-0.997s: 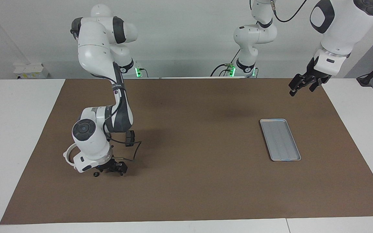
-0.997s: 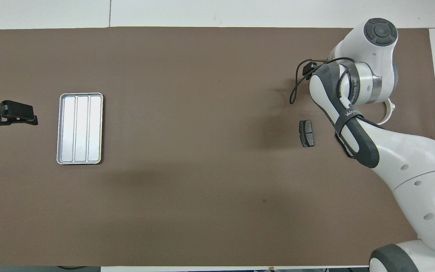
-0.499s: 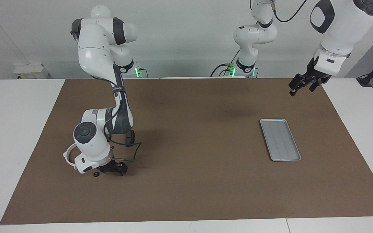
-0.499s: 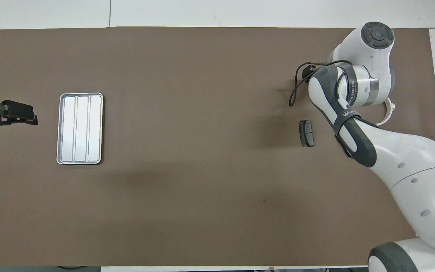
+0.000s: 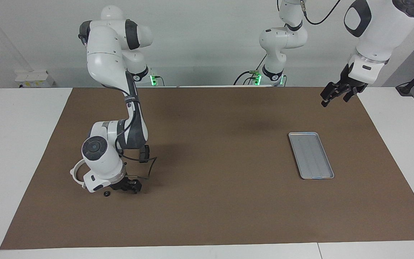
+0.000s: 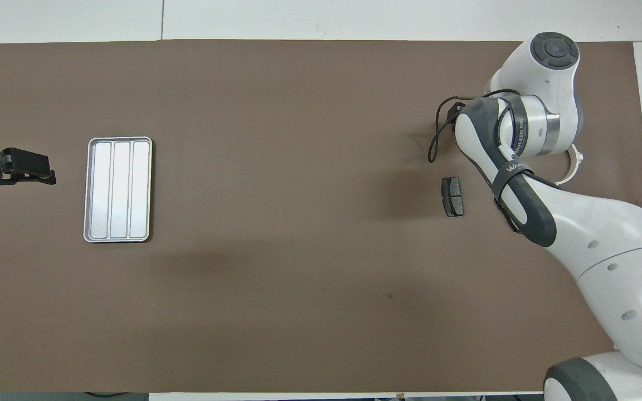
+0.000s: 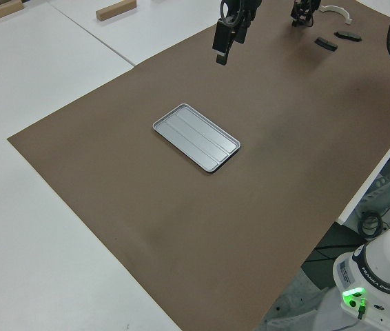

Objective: Pick bearing gear from pile to tray
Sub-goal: 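Grasp one black bearing ring with the right gripper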

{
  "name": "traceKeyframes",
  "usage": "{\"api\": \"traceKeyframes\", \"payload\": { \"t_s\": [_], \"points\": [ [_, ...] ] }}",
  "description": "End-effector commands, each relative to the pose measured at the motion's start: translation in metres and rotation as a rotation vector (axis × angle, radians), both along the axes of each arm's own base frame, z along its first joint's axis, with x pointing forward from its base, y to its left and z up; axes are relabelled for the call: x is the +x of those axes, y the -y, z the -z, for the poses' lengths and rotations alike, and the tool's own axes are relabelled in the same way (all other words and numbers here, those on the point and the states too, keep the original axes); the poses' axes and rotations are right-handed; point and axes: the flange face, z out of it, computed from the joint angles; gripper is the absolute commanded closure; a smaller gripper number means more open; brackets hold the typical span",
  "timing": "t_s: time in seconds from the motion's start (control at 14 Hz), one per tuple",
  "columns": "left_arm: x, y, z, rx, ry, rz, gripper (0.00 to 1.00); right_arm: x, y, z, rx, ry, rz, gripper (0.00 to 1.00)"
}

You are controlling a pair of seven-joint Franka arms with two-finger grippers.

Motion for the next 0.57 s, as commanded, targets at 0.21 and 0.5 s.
{"api": "traceKeyframes", "payload": {
  "t_s": [0.21, 0.5],
  "points": [
    [-0.0069, -0.0005, -0.0049, -0.01, -0.005, 0.001, 0.0, -0.0022, 0.0023, -0.0048, 0.011, -0.009, 0.01, 0.31],
    [-0.0069, -0.0005, -0.0049, -0.01, -0.005, 0.001, 0.0, -0.0006, 0.0044, -0.0044, 0.013, 0.005, 0.009, 0.89]
  ]
}}
